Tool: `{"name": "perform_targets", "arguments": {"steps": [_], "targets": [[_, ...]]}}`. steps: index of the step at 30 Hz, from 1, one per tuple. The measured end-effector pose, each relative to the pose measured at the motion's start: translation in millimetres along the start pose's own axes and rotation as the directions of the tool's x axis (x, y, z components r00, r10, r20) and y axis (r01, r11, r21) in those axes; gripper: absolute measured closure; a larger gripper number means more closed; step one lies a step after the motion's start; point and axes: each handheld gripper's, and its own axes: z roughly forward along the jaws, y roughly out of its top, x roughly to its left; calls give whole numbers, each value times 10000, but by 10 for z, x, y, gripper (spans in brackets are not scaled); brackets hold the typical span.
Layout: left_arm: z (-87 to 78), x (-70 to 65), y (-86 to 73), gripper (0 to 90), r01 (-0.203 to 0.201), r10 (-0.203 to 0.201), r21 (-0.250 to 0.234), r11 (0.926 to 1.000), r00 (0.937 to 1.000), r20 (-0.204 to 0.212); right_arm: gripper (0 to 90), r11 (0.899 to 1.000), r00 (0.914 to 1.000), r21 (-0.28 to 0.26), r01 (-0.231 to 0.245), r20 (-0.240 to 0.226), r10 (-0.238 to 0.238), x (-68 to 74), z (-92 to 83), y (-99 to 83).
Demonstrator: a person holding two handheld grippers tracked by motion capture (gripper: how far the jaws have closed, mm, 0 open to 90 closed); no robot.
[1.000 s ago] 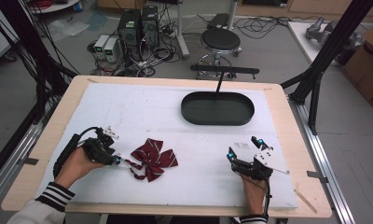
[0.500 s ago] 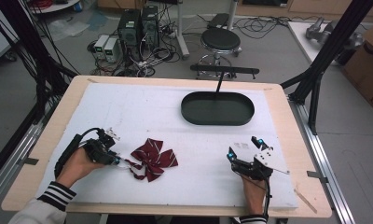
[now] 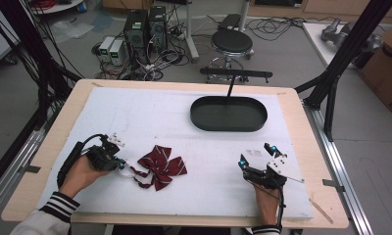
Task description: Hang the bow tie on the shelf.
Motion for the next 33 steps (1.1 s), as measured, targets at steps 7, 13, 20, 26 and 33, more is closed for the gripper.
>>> {"name": "perform_targets", "arguments": {"steps": [7, 13, 20, 26, 33], "targets": [[-172, 17, 17, 871, 0, 10, -1406, 9901, 10000, 72, 67, 10000, 10000, 0, -2, -5, 2, -1, 0, 0], [-327, 12, 61, 871, -12, 21, -2805, 9598, 10000, 31, 67, 10000, 10000, 1, 2, -1, -2, -1, -1, 0], [-492, -1, 154, 872, -112, -44, -4195, 9077, 9993, -362, 67, 10000, 10000, -16, 16, -11, -16, -4, 0, 0], [-526, -2, 253, 874, -93, -180, -5195, 8544, 9987, -474, 67, 10000, 10000, -41, -23, -13, 23, -3, -5, -2], [-562, -93, 448, 874, -373, -101, -5850, 8102, 9969, -776, 67, 10000, 10000, -34, -91, -1, 91, 1, -9, -3]]}}
